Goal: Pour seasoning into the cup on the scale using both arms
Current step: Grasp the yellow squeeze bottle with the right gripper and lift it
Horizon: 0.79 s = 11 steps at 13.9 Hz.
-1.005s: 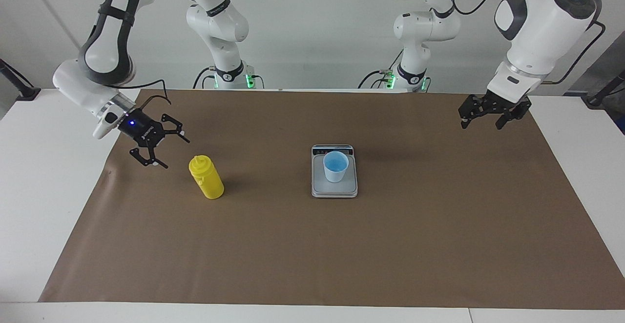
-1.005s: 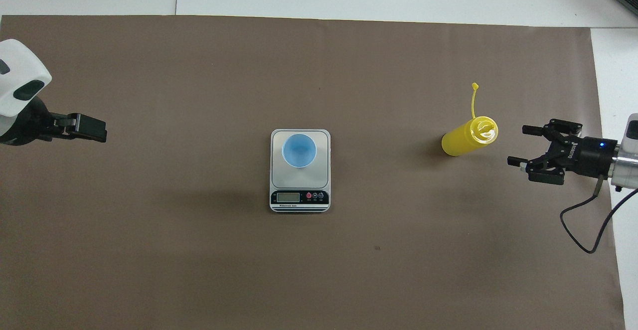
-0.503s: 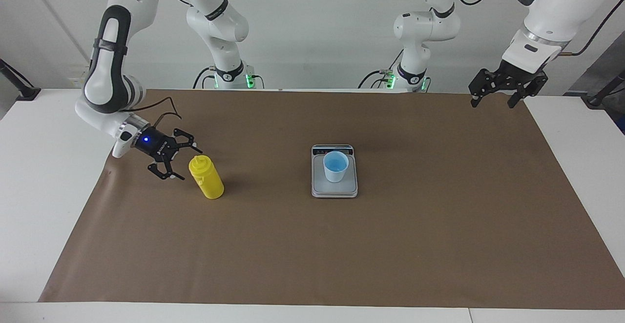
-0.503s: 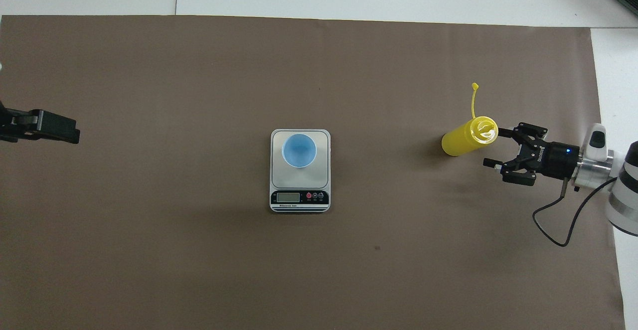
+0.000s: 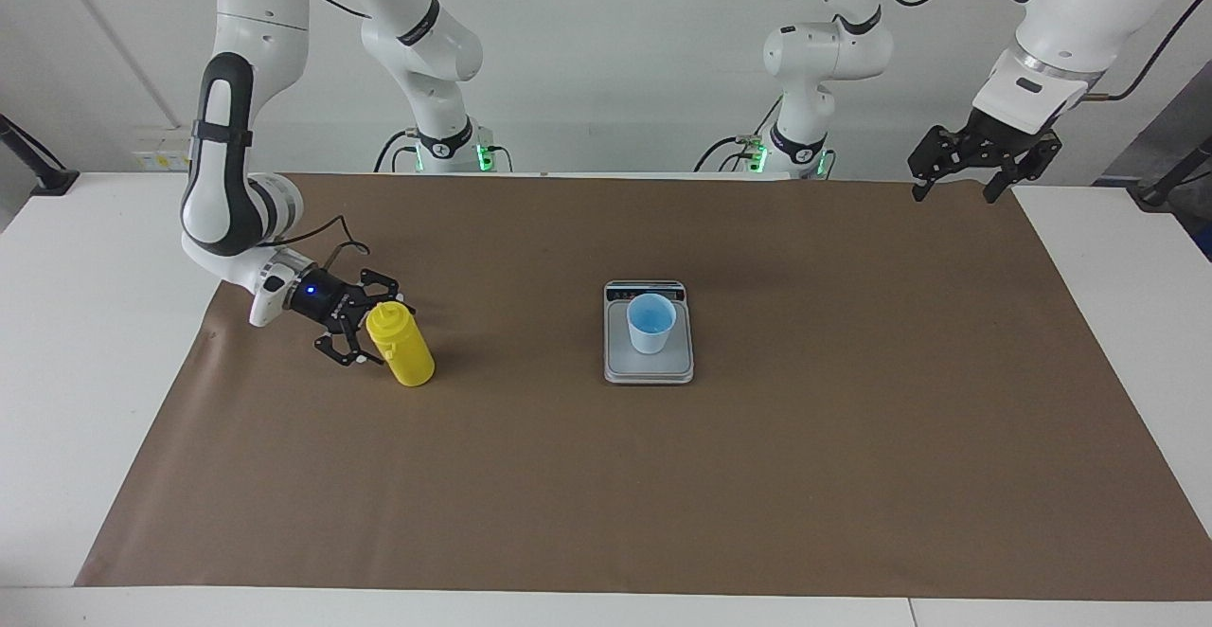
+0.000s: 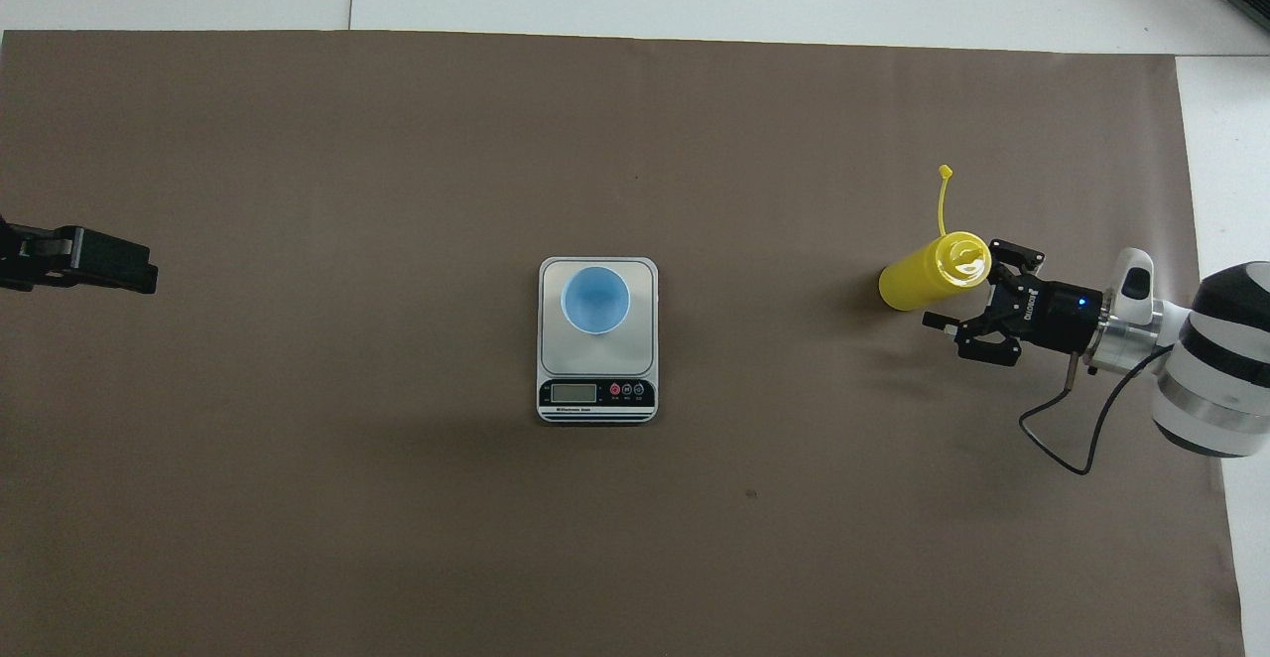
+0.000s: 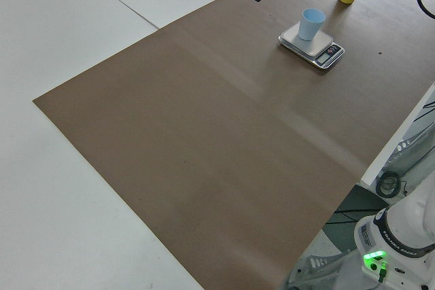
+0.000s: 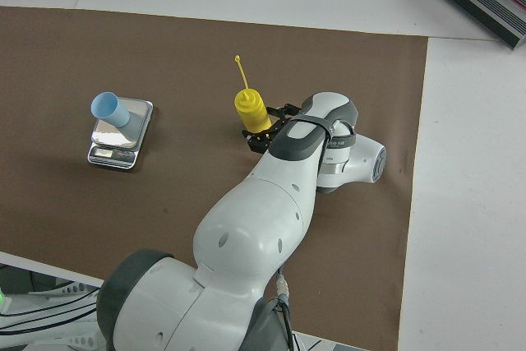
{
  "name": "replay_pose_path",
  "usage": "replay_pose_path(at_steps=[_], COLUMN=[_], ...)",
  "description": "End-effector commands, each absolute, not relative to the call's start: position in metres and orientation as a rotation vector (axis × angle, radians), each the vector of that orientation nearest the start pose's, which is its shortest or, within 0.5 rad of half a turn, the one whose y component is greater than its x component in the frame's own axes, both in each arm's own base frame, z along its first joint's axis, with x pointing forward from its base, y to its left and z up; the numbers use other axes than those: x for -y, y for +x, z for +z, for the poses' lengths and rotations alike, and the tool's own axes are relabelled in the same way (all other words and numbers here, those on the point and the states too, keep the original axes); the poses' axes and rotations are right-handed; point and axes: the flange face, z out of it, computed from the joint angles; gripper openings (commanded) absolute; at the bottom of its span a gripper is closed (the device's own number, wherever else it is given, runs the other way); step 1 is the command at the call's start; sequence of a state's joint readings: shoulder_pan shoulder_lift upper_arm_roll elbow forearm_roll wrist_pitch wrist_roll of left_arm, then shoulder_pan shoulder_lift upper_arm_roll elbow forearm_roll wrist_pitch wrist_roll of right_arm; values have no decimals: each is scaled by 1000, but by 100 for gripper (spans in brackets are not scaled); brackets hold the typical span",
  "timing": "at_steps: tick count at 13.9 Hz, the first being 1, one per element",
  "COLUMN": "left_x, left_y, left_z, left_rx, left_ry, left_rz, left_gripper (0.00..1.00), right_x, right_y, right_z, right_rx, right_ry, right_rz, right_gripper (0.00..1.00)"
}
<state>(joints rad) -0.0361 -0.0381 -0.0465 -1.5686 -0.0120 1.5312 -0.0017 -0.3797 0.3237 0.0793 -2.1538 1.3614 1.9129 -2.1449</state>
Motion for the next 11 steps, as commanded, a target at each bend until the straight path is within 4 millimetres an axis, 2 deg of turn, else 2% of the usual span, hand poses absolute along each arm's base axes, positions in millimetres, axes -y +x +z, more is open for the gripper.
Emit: replay_pose_path(at_steps=[1,4,9,11], left_x=[44,45,46,46], left_y=[532,533,533,533], left_z=[645,645,645,645], left_rx=[-122,-129,-132,-132], left_ry=[-3166,-3165,-3167,-3167], left_rz=[-52,-54,-57,-64], left_gripper=[100,100,100,100], right_x=[84,81,76,71], right_y=[546,554,573,574], right_z=[256,262,278,273], right_rx=[943,963,973,973], right_ry=[-1852,-1842,-1836,-1834], right_rz=[-1088,-1100,-1113,-1100], right_gripper=[100,100,58,52])
